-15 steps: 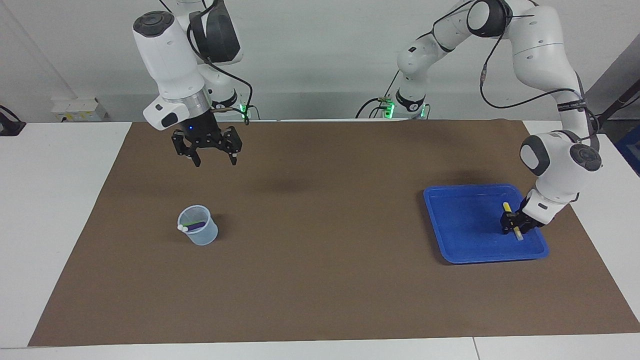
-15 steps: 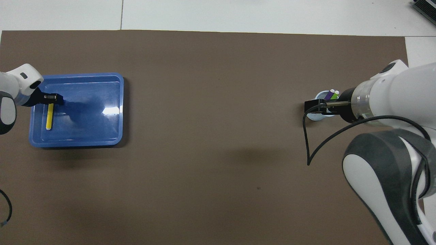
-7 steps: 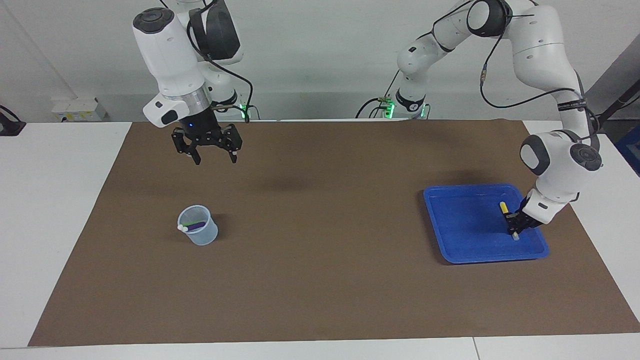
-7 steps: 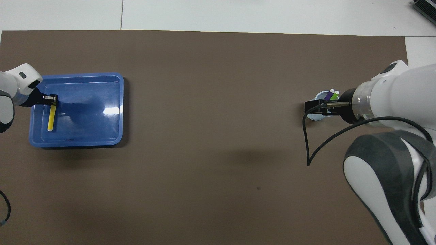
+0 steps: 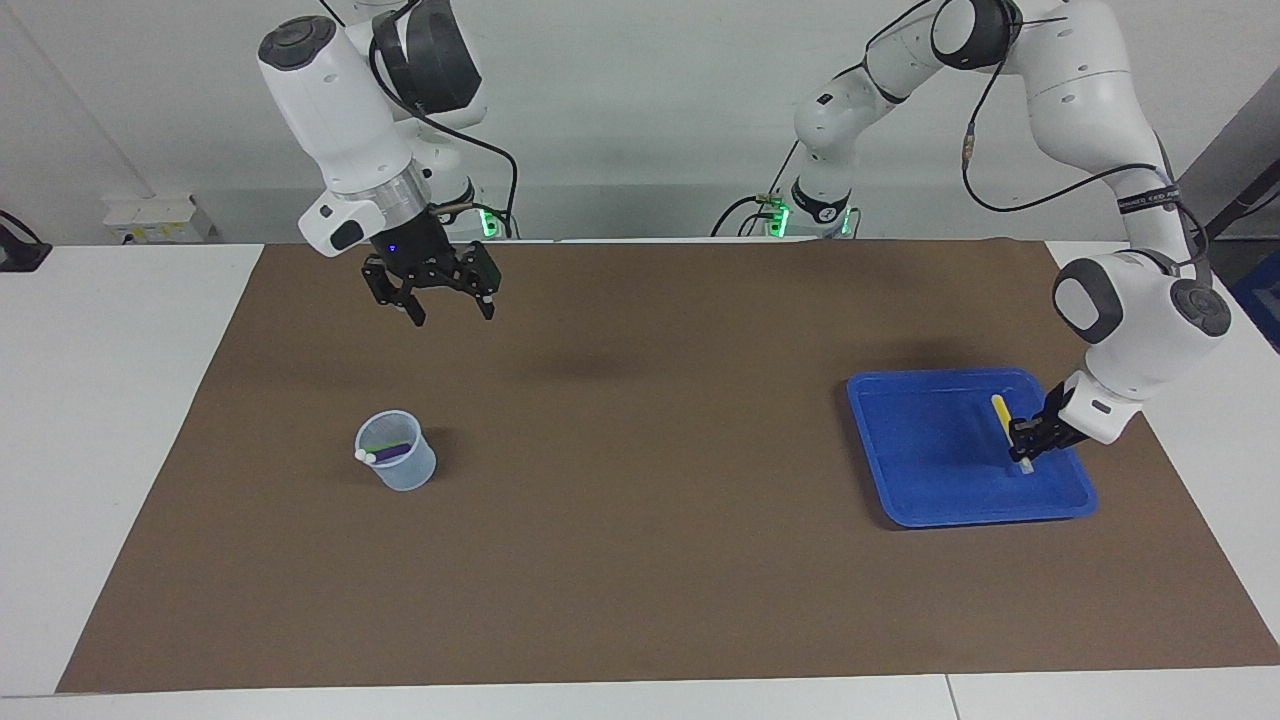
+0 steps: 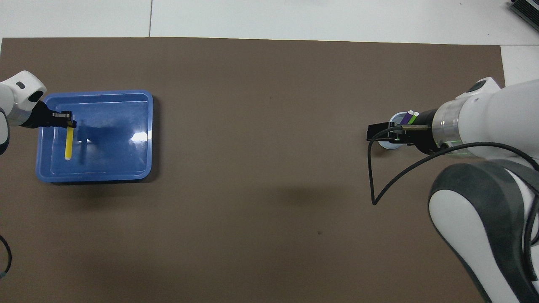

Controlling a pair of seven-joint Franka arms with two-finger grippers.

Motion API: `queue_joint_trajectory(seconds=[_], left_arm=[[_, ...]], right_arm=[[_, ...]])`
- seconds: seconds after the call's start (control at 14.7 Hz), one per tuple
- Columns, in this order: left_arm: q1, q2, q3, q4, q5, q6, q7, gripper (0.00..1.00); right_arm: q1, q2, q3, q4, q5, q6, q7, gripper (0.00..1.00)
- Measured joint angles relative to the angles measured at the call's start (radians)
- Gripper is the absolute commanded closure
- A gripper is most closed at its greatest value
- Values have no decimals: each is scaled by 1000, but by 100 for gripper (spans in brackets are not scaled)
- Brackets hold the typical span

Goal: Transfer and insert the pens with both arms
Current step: 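Grasp the yellow pen in the blue tray with the left gripper, then lift the yellow pen with the left gripper while the right gripper approaches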

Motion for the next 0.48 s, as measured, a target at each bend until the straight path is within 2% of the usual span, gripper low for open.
queue_joint_trajectory(seconds=[0.2, 0.48], left_arm=[[-4, -13, -40, 26, -36, -44, -30, 100], [-49, -47, -72, 25, -58, -97, -191, 100]], right_arm=[[2, 0, 1, -3, 8, 15, 13, 0], [23, 0, 5, -31, 79, 100, 102, 0]])
